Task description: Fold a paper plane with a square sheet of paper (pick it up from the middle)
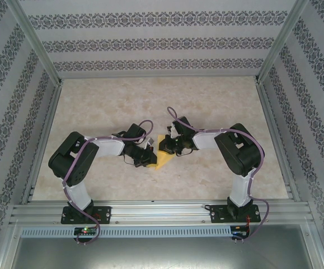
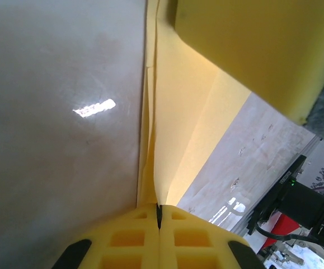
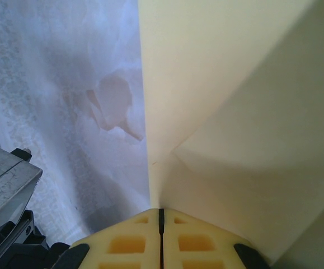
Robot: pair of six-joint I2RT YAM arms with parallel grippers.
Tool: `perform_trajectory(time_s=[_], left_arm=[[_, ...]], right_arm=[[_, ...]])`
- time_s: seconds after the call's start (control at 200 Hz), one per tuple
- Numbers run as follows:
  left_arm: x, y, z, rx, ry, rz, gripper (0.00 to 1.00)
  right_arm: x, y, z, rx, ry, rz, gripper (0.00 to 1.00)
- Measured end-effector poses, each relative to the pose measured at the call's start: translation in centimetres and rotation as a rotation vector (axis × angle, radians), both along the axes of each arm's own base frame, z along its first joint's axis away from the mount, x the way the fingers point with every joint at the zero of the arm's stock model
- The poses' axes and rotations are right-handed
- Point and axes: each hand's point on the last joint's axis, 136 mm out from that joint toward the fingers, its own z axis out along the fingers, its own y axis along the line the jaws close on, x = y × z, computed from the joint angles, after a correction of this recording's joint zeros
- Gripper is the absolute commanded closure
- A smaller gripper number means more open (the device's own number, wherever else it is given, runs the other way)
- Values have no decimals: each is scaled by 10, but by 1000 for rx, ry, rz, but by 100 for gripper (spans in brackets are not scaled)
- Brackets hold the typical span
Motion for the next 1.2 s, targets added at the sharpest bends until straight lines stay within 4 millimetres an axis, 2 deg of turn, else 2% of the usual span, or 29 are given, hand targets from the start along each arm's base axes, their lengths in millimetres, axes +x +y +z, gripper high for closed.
perform_trajectory(time_s=[0.285, 0.664, 1.199], left_arm=[[-9, 0, -5, 19, -16, -44, 91], [-15, 0, -6, 98, -38, -102, 91], [-31, -3, -7, 155, -57, -160, 86]], right_arm=[[-5, 3, -1, 2, 4, 28, 92], [-9, 5, -1, 3, 10, 42, 92], [-16, 6, -1, 16, 40, 63, 96]])
